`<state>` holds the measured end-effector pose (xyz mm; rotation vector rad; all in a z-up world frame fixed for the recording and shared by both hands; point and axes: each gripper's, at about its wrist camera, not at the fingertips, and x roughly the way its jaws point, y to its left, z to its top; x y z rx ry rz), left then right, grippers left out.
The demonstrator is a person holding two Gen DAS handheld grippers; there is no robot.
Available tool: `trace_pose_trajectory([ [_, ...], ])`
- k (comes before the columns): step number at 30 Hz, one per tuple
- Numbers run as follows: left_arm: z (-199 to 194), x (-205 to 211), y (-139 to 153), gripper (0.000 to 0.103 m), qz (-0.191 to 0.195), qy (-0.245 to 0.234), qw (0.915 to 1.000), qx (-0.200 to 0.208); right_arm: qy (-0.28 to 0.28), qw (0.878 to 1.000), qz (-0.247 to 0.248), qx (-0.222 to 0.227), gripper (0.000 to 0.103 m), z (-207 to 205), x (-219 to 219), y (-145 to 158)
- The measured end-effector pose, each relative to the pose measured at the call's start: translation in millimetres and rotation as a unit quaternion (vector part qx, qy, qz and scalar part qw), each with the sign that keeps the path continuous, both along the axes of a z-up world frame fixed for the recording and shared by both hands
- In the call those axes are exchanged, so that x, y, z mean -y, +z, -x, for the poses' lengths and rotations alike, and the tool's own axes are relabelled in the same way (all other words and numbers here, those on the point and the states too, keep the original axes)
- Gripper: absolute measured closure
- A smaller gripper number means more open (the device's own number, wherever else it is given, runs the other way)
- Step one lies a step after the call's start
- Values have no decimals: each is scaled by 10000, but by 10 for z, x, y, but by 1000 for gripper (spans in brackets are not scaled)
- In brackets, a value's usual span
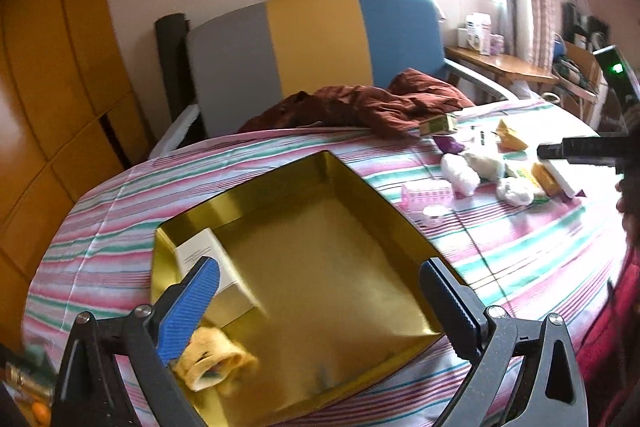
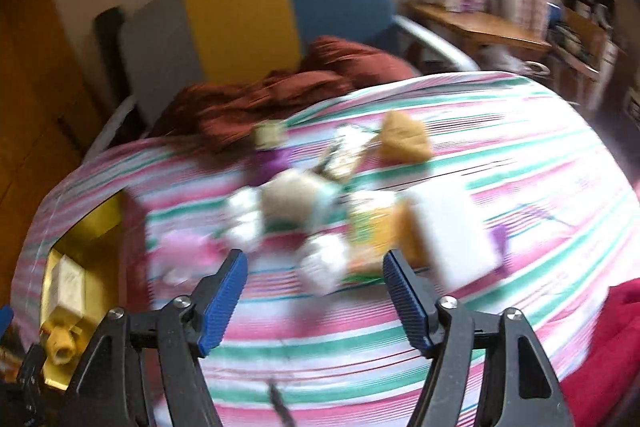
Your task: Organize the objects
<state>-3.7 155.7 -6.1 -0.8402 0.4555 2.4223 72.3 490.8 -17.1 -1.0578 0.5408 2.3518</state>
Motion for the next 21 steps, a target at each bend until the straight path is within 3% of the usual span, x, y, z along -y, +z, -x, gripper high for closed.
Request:
trace_pose_trajectory([
  [4,11,-199,-3,2,38,-247,9997,61,-397,9992,-4,67,23,-70,-407,-40],
  [8,86,-368,5,2,-5,-444,9988,225,-812,9964,192,-161,20,-182,-743,-157],
  [13,181,-616,25,2,76,-770,9967,246,-1033,9919,687,-259,20,-266,-902,-340],
  [18,284,-970,11,2,220,-1107,9932,284,-929,9925,689,-388,20,-266,-875,-316],
  [21,426,-1272,-55,3,323,-1329,9890,563,-863,9929,696,-442,20,-258,-855,-304],
])
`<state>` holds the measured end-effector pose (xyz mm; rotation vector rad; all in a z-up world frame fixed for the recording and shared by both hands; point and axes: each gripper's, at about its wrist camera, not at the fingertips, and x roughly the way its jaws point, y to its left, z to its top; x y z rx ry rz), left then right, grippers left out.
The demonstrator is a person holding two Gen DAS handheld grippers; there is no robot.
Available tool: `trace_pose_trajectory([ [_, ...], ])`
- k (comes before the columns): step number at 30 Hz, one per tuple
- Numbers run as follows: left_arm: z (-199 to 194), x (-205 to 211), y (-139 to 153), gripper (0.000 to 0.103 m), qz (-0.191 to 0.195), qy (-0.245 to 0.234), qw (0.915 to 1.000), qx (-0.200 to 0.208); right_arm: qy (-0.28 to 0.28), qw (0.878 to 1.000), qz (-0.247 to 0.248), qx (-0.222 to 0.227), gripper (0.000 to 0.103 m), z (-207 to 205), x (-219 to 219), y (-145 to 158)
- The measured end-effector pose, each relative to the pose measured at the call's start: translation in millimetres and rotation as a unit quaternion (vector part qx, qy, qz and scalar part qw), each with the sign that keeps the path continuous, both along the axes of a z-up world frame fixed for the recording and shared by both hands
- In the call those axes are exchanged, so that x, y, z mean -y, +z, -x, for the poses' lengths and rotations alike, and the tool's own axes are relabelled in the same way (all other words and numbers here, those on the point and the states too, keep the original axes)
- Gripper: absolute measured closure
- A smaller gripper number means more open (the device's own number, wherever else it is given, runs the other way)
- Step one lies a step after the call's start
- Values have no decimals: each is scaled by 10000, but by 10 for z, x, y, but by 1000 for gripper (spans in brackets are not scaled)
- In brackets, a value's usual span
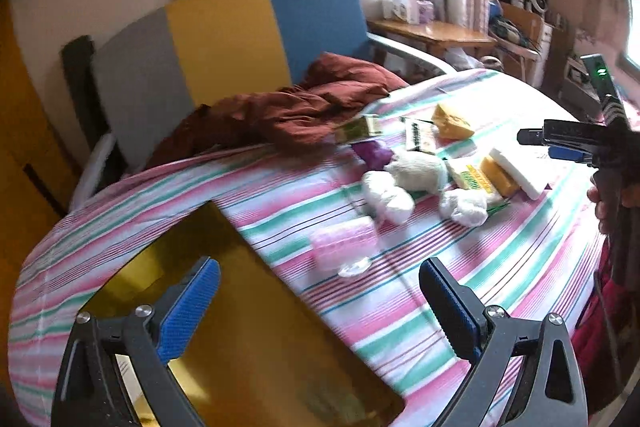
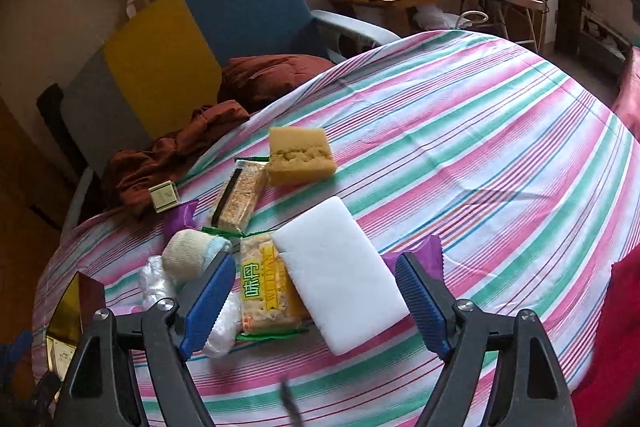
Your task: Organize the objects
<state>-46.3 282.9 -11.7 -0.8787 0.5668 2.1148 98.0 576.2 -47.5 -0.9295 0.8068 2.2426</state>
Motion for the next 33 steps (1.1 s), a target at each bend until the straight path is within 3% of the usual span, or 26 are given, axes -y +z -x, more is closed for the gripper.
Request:
trace_pose_trajectory([
  [6,378,-517,-230,11,423,-85,9964,734,61,9999,72,-109,19,-1,-8,2],
  [11,641,-766,-462,17,781,157,9890,1247,134,9998,99,-142,19,15,-3,0],
  [18,773,-967,-675,17,1140,331,9832,1389,164,9997,119,-143,19,26,2,-6],
  [21,797,-1008,-769,28,1251,385,9799,1504,115,9998,137,-122,19,18,-17,-17],
  [23,784,-1020,-817,41,1295,378,9782,1579,55,9998,154,-69,19,12,-41,-36],
  [24,769,-1021,-827,41,1281,356,9784,1583,31,9998,182,-48,19,8,-57,-48],
  [28,655,-983,-797,47,1132,308,9845,1307,-183,9992,361,-57,19,-51,-158,-97],
  [31,565,-928,-757,69,951,231,9871,1270,-353,9982,476,-5,19,-86,-234,-144],
  [33,517,-894,-754,68,915,202,9878,1246,-360,9982,468,66,19,-69,-234,-163],
])
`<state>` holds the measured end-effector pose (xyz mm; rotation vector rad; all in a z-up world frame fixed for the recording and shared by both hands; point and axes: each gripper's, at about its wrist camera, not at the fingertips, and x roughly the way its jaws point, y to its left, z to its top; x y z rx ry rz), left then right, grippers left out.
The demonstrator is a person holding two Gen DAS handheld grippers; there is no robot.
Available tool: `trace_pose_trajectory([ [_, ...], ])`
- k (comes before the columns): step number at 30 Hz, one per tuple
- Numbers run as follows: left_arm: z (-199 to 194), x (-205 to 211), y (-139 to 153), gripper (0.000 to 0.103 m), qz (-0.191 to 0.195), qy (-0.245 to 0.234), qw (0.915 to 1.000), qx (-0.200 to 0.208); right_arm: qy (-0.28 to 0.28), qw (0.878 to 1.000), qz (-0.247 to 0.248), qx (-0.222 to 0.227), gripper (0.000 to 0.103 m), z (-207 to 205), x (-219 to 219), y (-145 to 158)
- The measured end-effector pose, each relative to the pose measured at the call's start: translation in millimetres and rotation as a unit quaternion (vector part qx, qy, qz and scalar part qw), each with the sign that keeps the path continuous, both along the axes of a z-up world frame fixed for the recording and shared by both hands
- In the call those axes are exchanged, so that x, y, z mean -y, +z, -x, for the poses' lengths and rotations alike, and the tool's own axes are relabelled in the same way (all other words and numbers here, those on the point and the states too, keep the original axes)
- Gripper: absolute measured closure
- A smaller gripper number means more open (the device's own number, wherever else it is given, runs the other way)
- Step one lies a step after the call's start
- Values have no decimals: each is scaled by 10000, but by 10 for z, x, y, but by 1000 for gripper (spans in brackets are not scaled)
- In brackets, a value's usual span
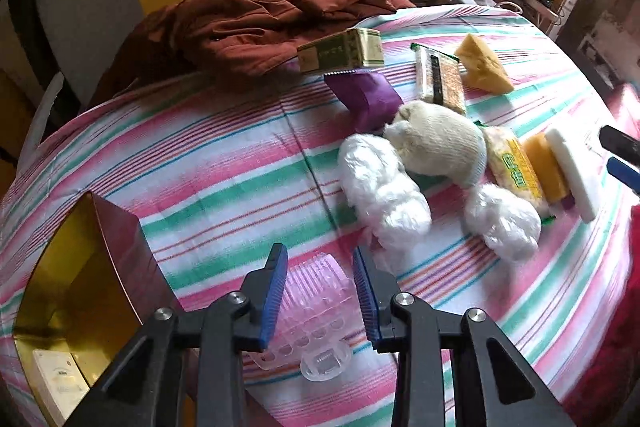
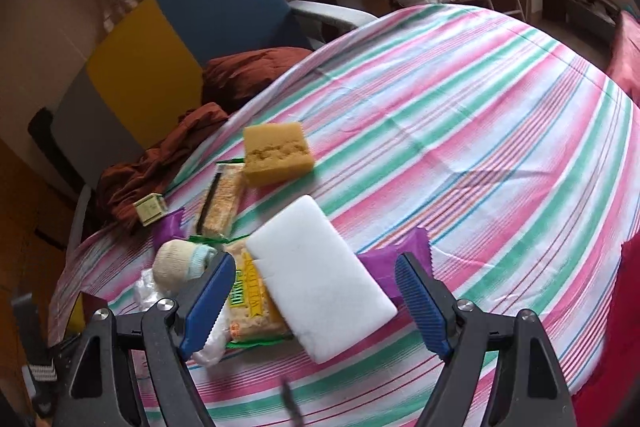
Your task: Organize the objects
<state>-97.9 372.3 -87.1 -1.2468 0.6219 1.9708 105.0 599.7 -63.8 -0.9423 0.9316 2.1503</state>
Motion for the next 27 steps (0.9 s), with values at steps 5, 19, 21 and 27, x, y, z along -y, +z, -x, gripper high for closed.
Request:
trace_pose_trajectory([
  [5,50,119,62,40,-464,143,9977,463,162,9992,-201,294,19,97,65,-20],
  [19,265,208,263,31,-846,455,9898,1054,473,9963,-384,599,18,231,173,-54],
  [21,261,153,253,31,-832,382,9899,1086,447,9968,-364,558,18,220,163,-47],
  [27,239,130,326,25,-555,3,9951,823,532,9967,-332,512,18,240,175,-41],
])
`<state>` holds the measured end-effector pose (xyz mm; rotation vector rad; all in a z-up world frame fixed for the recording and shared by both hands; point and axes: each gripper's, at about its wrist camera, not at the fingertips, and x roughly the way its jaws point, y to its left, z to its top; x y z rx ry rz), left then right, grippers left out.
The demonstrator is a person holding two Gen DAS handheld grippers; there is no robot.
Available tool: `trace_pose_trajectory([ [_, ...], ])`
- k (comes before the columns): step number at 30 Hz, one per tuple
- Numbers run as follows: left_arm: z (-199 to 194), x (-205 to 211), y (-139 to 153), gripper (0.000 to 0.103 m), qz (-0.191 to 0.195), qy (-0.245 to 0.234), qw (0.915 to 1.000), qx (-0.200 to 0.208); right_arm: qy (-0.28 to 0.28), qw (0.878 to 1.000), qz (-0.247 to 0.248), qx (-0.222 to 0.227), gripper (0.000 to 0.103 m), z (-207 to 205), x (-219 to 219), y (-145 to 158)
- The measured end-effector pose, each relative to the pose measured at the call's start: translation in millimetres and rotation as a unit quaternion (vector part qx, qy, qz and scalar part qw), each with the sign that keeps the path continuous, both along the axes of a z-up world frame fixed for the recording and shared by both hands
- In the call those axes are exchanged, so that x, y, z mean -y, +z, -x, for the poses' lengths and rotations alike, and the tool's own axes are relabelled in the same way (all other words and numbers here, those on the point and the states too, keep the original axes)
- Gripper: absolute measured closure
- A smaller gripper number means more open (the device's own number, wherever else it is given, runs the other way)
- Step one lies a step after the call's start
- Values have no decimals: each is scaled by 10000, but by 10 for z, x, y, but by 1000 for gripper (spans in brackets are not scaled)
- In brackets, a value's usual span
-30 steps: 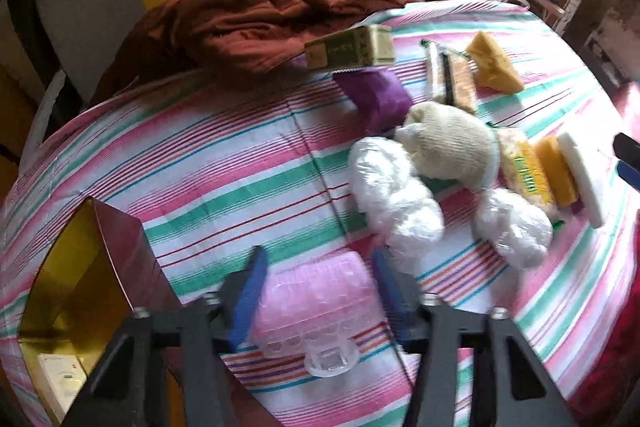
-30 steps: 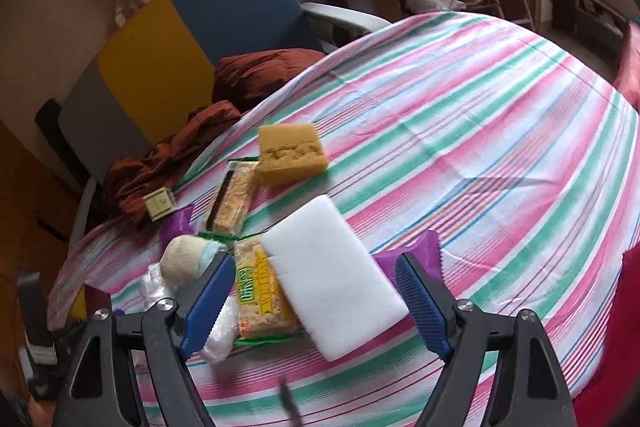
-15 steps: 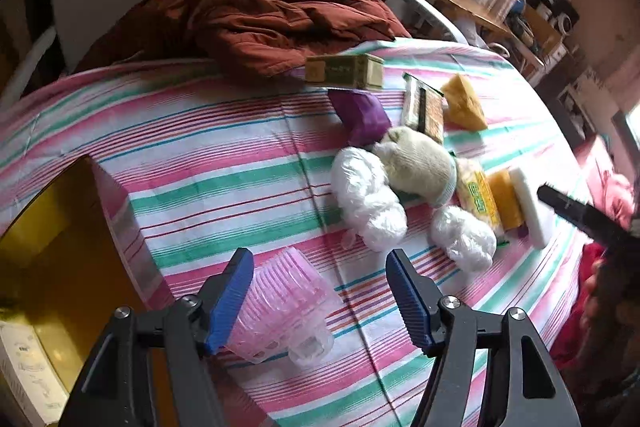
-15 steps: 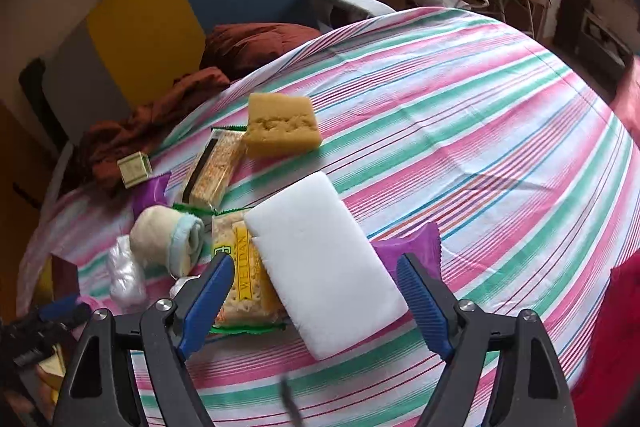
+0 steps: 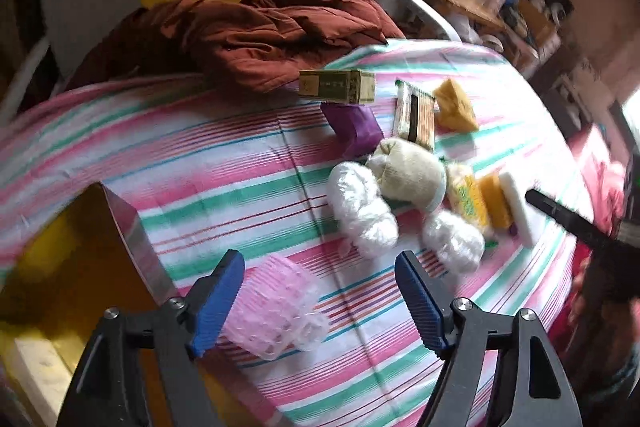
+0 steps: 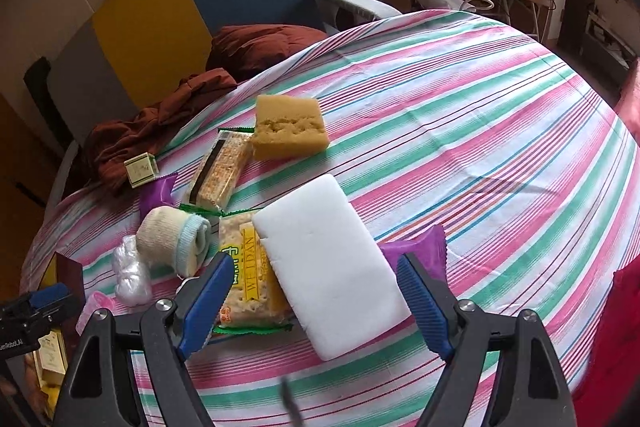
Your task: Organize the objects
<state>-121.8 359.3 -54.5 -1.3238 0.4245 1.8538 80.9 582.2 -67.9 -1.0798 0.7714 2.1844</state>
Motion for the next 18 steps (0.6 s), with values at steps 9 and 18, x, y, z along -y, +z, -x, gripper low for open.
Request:
trace_pose_trajectory([
  [9,-124,-90,-188,24,997,-1387,9845,-399,-60,10000,34,8,18,-19,-22,-10],
  [18,-362,-67,-365,47,1193,-2024,9670,-985,-44,9998,-32,207,18,28,-30,-64],
])
